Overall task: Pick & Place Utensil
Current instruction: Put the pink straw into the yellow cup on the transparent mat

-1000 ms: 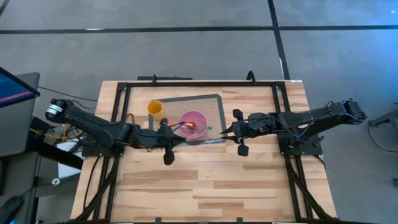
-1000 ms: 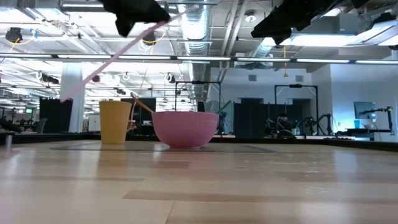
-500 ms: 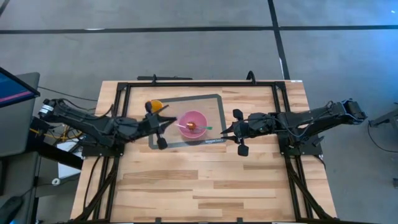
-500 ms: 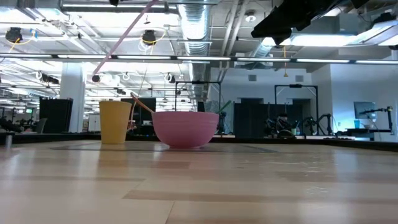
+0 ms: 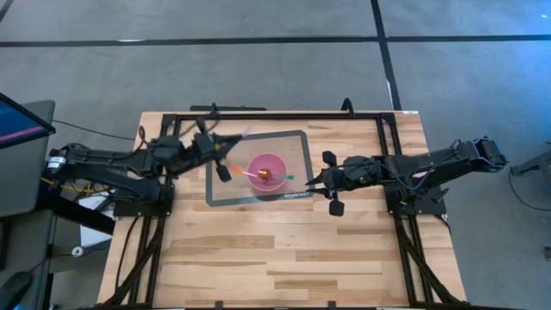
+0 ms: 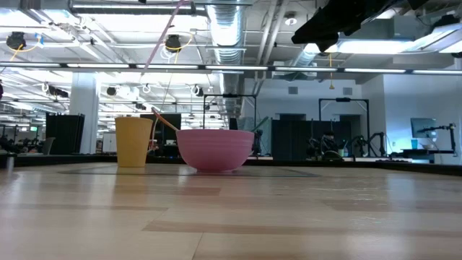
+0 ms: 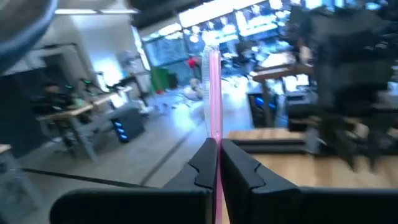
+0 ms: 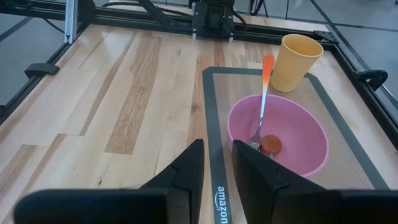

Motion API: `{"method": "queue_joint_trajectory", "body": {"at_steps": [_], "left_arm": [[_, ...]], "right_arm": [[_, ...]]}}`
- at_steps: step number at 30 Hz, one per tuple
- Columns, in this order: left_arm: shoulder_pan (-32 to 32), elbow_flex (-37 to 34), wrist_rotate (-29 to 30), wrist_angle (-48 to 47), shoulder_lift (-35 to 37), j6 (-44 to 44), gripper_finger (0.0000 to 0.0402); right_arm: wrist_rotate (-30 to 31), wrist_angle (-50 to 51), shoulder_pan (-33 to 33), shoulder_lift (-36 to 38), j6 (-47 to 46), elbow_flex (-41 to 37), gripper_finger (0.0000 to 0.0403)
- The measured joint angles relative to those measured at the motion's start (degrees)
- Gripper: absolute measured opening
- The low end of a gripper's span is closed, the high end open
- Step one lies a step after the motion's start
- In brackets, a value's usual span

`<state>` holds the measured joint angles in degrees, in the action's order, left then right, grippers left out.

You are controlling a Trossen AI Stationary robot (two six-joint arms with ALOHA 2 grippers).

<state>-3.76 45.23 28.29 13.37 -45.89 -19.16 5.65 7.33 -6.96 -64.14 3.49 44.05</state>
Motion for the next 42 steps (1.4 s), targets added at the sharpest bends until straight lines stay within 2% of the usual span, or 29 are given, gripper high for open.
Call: {"method": "queue_joint_trajectory", "body": {"at_steps": [5,10,13,20,25,31,42], "left_arm": [[5.68,0.02,-1.45,0.05,4.55,-0.92,0.0009],[11.24,0.02,-12.67,-1.12,6.14,1.81,0.0009],[14.03,0.02,-15.71,-1.40,5.77,3.30,0.0009],[19.73,-5.60,-15.95,-1.12,5.80,6.89,0.0008],[22.77,-11.93,-16.07,3.80,5.79,9.22,0.0008],[24.55,-19.32,-18.18,13.12,5.79,10.68,0.0008],[24.56,-30.35,-18.30,21.21,5.77,13.37,0.0008]], "right_arm": [[0.00,0.05,0.00,0.00,0.00,0.00,0.0077],[0.10,0.02,-0.02,0.00,0.07,0.00,0.0077],[0.17,0.00,-0.01,0.00,0.07,0.00,0.0077],[0.17,0.00,-0.01,0.00,0.04,0.00,0.0077],[0.17,0.00,0.00,0.00,0.04,0.00,0.0077],[0.16,-0.01,-0.01,0.00,0.04,0.00,0.0077],[0.15,0.00,0.00,0.00,0.02,0.00,0.0077]]}}
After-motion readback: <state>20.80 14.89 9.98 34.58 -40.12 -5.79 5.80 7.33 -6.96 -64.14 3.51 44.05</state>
